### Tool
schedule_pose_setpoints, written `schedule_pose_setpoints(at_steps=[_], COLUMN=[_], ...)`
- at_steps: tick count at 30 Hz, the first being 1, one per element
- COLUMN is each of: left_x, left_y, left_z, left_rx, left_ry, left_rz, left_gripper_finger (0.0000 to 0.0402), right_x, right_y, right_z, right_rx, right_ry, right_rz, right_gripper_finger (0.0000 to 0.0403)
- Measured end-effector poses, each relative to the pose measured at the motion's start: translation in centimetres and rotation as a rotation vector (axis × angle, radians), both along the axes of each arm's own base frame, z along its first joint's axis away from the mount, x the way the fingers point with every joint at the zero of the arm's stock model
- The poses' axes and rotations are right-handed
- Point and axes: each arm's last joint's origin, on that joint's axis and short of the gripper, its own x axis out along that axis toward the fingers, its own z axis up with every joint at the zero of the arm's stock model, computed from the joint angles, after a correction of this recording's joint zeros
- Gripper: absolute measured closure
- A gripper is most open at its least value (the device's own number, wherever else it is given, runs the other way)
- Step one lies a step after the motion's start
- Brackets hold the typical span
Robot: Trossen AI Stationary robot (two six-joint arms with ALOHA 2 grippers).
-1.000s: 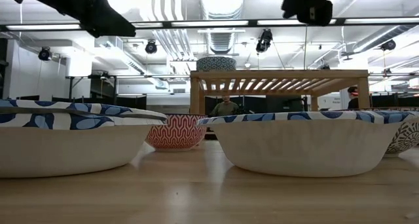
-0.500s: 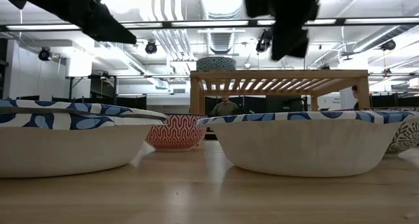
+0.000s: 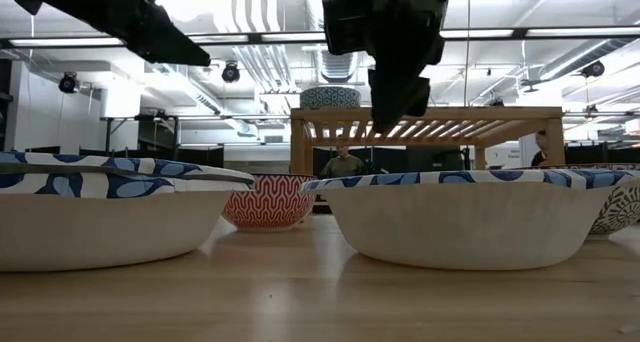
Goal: Place and stack bowls onto a shelf
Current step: Put the white patterned bowl on the shelf
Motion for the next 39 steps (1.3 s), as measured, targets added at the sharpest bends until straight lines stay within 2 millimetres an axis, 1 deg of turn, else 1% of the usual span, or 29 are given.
schedule_pose_setpoints(at_steps=[5,7,11,20,29,39], left_x=[0.0,0.0,0.0,0.1,0.1,0.2], left_y=[0.0,0.0,0.0,0.0,0.0,0.0], left_z=[0.0,0.0,-0.1,-0.1,-0.1,-0.2], left_rx=[0.000,0.000,0.000,0.000,0.000,0.000], left_ry=[0.001,0.001,0.008,0.011,0.012,0.017], left_rz=[0.000,0.000,0.000,0.000,0.000,0.000], left_gripper_finger=[0.0251,0.0251,0.0251,0.0251,0.0251,0.0251], right_x=[-0.3,-0.6,-0.5,-0.2,0.1,-0.1], right_y=[-0.1,0.0,0.4,0.3,0.3,0.3], right_z=[0.0,0.0,-0.7,-2.9,-4.6,-5.1], right_rx=[-0.045,-0.070,-0.116,-0.199,-0.217,-0.217], right_ry=[0.041,0.053,0.062,0.136,0.196,0.195], right_rz=[0.010,0.044,0.077,0.045,0.048,0.048], right_gripper_finger=[0.0262,0.0243,0.0224,0.0223,0.0223,0.0223])
